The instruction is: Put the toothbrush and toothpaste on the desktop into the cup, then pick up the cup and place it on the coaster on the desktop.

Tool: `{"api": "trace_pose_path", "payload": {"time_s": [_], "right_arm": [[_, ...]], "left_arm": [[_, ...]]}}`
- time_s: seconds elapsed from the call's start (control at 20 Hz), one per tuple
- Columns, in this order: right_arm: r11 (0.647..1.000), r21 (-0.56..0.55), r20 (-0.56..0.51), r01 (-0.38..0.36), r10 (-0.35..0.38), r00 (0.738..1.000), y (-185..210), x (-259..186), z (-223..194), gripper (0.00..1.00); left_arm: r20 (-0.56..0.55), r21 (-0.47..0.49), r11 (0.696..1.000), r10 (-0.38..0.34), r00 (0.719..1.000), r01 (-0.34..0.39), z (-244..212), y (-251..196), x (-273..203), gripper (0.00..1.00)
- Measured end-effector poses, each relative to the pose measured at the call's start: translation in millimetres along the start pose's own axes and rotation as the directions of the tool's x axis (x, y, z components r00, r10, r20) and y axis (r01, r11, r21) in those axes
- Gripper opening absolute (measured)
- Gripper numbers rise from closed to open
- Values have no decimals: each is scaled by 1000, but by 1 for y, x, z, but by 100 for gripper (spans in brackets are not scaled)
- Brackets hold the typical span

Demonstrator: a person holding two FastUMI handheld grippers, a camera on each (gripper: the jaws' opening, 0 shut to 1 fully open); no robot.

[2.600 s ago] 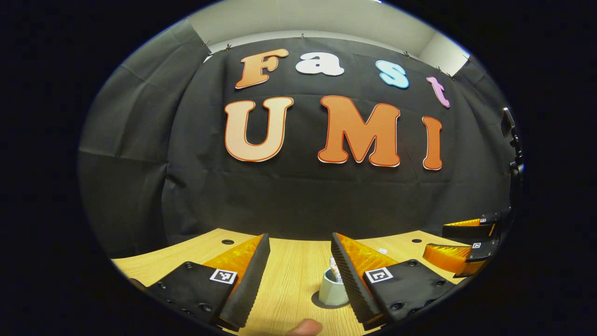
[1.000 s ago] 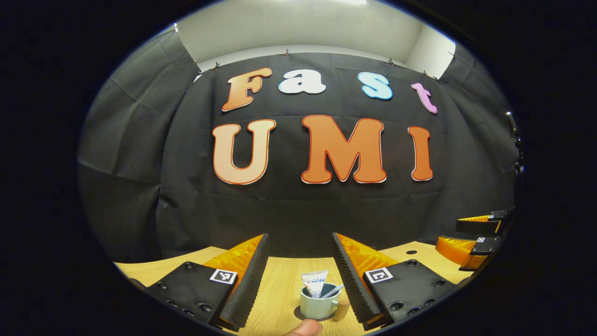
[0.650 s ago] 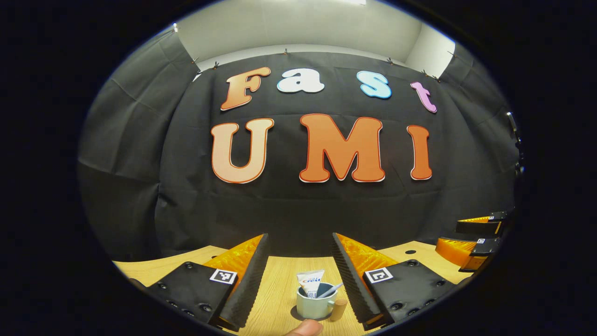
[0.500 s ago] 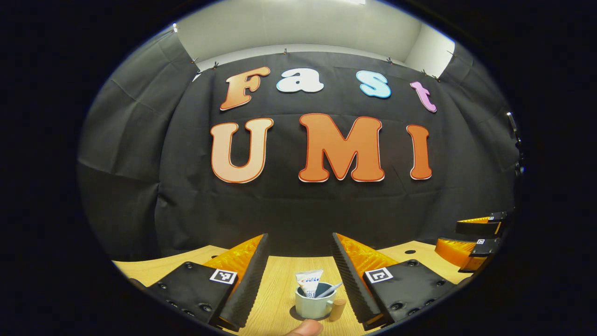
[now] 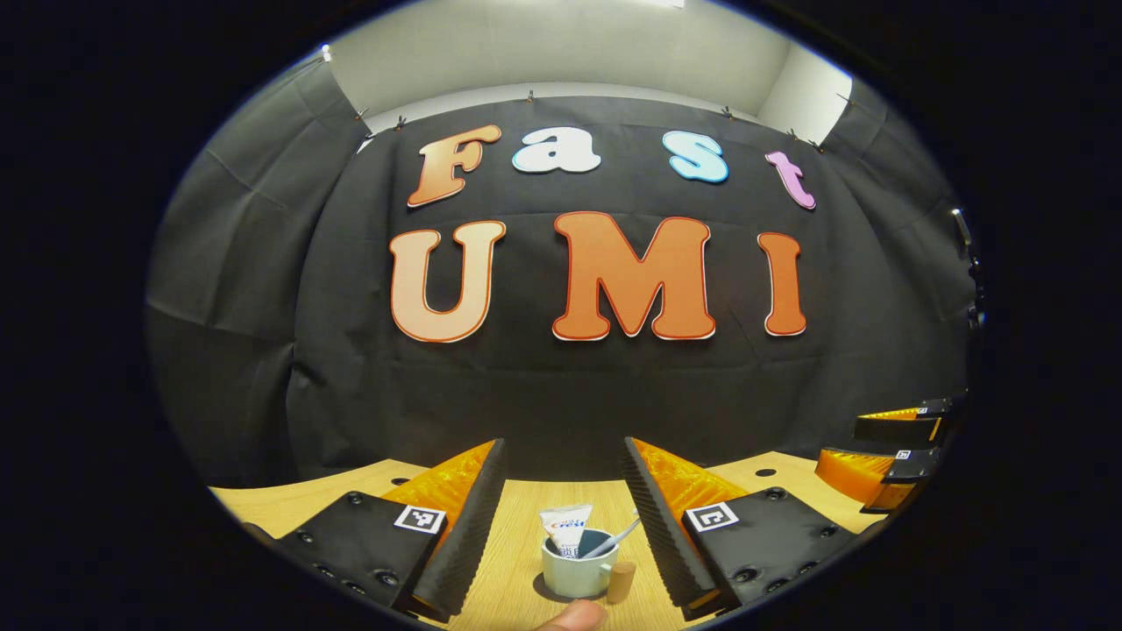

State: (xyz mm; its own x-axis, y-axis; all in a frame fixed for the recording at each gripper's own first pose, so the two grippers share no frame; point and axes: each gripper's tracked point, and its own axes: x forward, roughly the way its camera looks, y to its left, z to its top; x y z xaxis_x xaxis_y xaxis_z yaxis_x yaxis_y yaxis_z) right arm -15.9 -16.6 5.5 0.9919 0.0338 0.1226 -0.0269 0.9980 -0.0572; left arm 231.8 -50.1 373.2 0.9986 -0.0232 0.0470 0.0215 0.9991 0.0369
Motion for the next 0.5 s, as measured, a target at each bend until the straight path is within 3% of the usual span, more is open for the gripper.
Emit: {"api": "trace_pose_path", "payload": {"time_s": [0.5], "right_arm": [[1000,14,-8,-9,9,1000,-16,-13,2,93]], "left_arm": [[-7,5,1000,7,1000,-7,-2,-14,-2,88]]}}
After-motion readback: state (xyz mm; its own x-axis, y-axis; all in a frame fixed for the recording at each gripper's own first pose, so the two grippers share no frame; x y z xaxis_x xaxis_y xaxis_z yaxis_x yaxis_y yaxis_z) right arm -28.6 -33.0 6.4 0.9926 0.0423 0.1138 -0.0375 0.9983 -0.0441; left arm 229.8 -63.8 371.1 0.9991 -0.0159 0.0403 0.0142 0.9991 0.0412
